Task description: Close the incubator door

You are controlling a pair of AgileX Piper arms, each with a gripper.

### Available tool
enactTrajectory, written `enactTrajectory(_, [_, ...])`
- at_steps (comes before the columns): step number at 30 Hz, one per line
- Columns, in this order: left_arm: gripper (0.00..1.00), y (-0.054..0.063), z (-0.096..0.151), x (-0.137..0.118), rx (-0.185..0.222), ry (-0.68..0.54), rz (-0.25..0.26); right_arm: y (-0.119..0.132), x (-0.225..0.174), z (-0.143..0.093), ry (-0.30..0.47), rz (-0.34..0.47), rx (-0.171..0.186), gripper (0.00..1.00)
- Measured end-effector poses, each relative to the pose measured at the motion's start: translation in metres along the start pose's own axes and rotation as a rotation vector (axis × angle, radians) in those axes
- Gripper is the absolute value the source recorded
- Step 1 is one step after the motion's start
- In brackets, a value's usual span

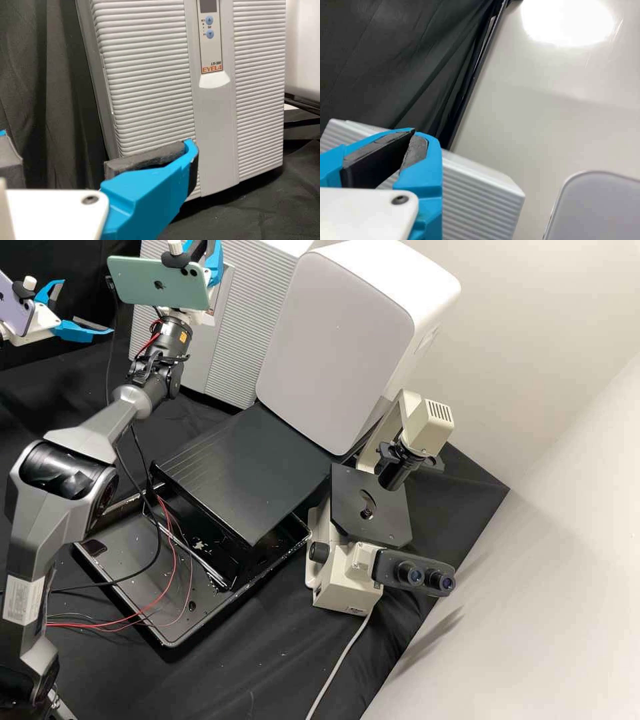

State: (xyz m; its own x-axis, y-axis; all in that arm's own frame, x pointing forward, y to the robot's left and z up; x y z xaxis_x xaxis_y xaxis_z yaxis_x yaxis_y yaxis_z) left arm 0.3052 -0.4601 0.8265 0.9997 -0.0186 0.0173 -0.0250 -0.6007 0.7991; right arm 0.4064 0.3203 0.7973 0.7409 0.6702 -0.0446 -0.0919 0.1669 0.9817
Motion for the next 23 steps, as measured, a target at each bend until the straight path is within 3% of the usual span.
enactTrajectory(4, [1.00, -0.001, 0.000, 0.000, 0.000, 0.000, -0.002, -0.006, -0.017, 0.006, -0.018, -0.024, 0.003, 0.00])
enactTrajectory(7, [1.00, -0.001, 0.000, 0.000, 0.000, 0.001, -0.005, -0.004, -0.038, 0.009, -0.026, -0.017, -0.026, 0.00])
enactTrajectory(12, [1.00, -0.001, 0.000, 0.000, 0.000, 0.001, -0.005, 0.008, -0.089, 0.008, -0.061, 0.117, -0.114, 0.00])
enactTrajectory(16, [1.00, -0.001, 0.000, 0.000, 0.000, 0.001, -0.005, 0.014, -0.127, 0.015, -0.077, 0.200, -0.138, 0.00])
enactTrajectory(18, [1.00, -0.001, 0.000, 0.000, 0.000, 0.001, -0.005, 0.014, -0.145, 0.023, -0.101, 0.204, -0.131, 0.00])
enactTrajectory(23, [1.00, -0.001, 0.000, 0.000, 0.000, 0.001, -0.005, 0.015, -0.184, 0.046, -0.196, 0.185, -0.042, 0.00])
